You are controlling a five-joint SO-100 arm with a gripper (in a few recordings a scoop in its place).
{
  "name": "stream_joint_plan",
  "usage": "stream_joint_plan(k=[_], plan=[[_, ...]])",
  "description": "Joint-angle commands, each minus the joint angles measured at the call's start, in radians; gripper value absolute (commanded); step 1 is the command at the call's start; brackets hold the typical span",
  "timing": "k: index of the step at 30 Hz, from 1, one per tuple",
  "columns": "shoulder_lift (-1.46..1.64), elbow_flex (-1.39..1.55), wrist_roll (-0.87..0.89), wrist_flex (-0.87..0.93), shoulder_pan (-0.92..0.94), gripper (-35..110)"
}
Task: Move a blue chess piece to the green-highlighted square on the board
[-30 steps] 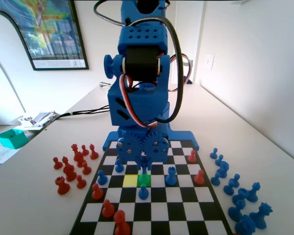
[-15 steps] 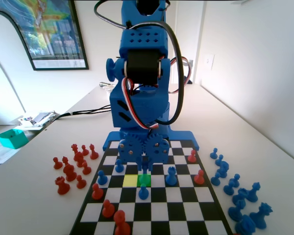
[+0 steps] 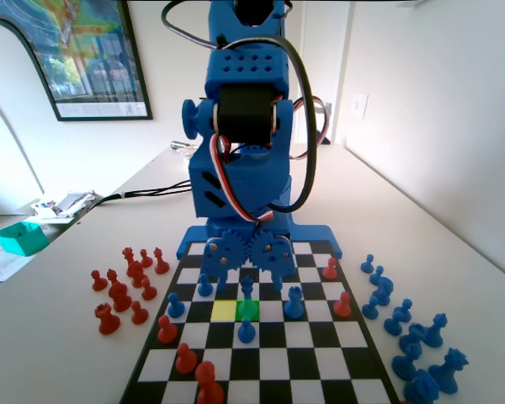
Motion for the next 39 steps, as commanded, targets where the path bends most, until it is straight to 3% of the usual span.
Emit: stream_joint_plan(k=[1,12,18,29,39], plan=[[0.15,-0.067,-0.008,0.109,-0.003,22],[0.538,-0.104,-0.008,0.431,-0.023,7],[0.876,0.021,-0.049,0.486,-0.051,1],[1.347,0.049,-0.091,0.718,-0.078,1],[1.641,0.229,-0.14,0.632,-0.074,1]])
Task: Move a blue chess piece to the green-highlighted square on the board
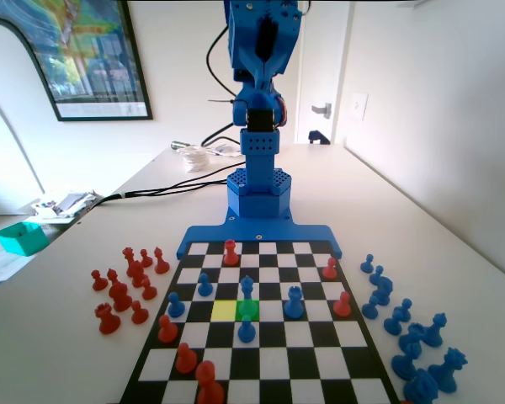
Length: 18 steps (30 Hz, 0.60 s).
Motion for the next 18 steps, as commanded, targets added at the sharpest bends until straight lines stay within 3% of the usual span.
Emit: stream_joint_plan(k=[1,18], plan=[[0.107,0.04,-0.025,-0.031,-0.008,1],[0.152,0.044,-0.002,-0.037,0.029,1]])
